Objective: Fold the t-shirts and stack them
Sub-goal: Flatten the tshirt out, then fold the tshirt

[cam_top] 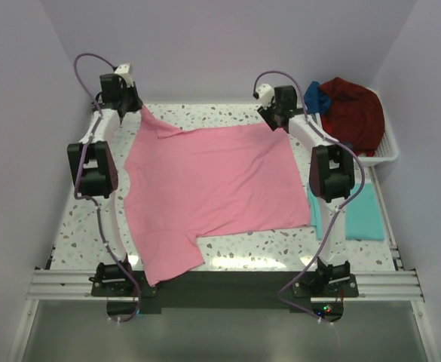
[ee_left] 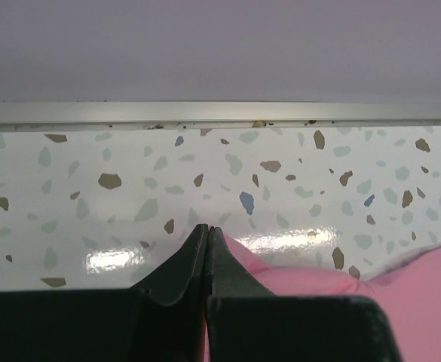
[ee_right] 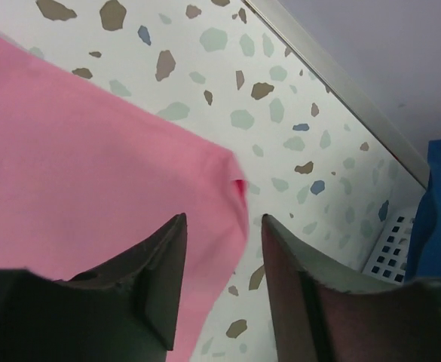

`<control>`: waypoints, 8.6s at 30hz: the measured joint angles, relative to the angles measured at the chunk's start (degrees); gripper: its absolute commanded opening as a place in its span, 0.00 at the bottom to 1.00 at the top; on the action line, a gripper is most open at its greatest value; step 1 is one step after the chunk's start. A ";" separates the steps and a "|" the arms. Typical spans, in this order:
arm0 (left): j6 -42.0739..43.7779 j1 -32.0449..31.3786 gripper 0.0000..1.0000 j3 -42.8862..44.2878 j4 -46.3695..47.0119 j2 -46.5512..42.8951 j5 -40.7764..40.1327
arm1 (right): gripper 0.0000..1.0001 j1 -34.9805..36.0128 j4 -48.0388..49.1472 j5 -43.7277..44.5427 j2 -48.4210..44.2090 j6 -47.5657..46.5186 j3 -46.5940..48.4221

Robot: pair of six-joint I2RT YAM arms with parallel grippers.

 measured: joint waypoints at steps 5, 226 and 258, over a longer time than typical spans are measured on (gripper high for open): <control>-0.59 0.00 0.34 3.10 2.60 4.09 -1.11 | 0.62 0.00 -3.85 4.31 1.11 1.29 1.60; 80.48 -4.04 0.14 -78.31 -33.75 -58.34 -3.93 | 0.00 11.65 -24.70 1.64 -41.35 -17.88 -59.89; 80.13 5.38 0.00 -60.39 -48.68 -63.73 6.19 | 0.00 7.50 -37.20 -1.29 -54.25 -20.63 -58.01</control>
